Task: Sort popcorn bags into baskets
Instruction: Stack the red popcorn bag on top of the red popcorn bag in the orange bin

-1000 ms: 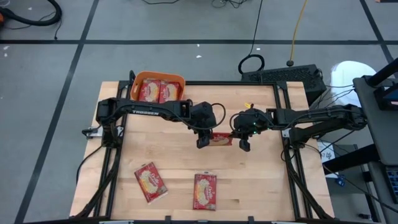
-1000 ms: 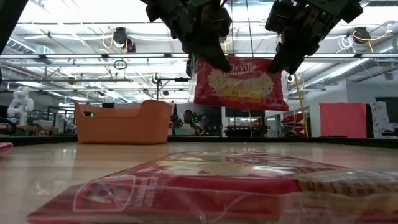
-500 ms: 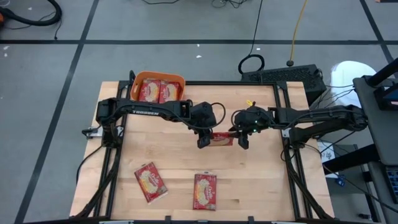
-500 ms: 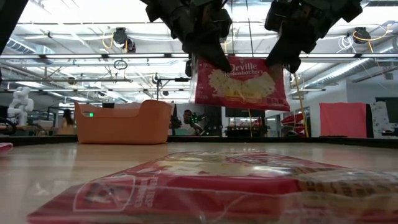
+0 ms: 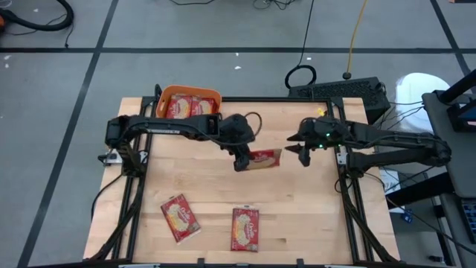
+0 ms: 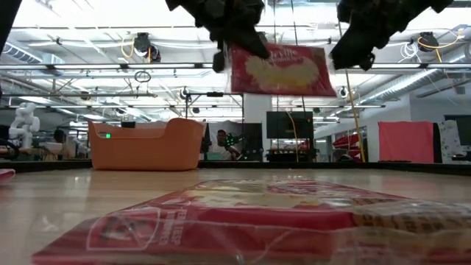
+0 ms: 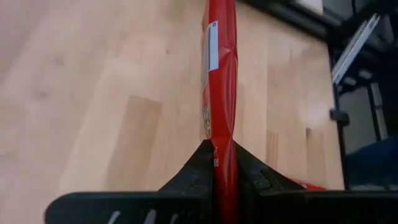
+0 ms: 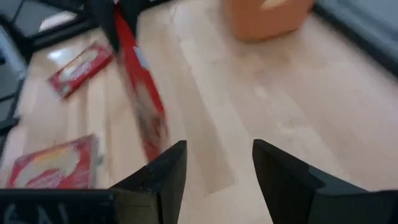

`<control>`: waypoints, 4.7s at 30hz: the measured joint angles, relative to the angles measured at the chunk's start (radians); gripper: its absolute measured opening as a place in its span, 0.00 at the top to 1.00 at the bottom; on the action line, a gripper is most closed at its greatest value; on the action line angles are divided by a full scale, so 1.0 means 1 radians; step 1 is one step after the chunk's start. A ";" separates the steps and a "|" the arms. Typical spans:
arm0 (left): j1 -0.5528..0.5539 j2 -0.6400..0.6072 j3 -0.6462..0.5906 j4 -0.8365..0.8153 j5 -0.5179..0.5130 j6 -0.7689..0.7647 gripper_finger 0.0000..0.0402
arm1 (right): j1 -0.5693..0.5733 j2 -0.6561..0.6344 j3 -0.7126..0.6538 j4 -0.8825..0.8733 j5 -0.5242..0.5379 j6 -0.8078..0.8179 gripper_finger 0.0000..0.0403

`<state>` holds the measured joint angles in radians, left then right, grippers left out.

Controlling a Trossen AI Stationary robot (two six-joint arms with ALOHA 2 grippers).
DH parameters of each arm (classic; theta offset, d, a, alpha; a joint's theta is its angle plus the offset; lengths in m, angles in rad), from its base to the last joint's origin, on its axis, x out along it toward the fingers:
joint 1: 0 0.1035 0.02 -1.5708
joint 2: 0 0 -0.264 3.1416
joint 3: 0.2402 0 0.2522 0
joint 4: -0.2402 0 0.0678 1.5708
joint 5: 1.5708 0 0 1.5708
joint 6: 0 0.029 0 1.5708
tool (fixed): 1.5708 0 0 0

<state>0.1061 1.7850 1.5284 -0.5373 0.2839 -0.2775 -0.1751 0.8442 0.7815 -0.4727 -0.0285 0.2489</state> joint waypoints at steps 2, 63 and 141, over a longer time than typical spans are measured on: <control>0.013 -0.034 0.000 -0.012 -0.016 -0.013 0.94 | -0.011 -0.042 0.000 -0.018 0.021 0.012 0.56; 0.552 -0.609 -0.801 0.499 -0.357 -0.471 0.90 | -0.046 -0.226 -0.055 -0.002 0.113 0.155 0.56; 0.435 -0.589 -0.555 -0.074 -0.338 -0.386 0.42 | -0.046 -0.092 -0.054 0.123 -0.026 0.263 0.56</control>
<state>0.5415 1.1960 0.9736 -0.6109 -0.0537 -0.6631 -0.2207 0.7521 0.7273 -0.3492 -0.0540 0.5121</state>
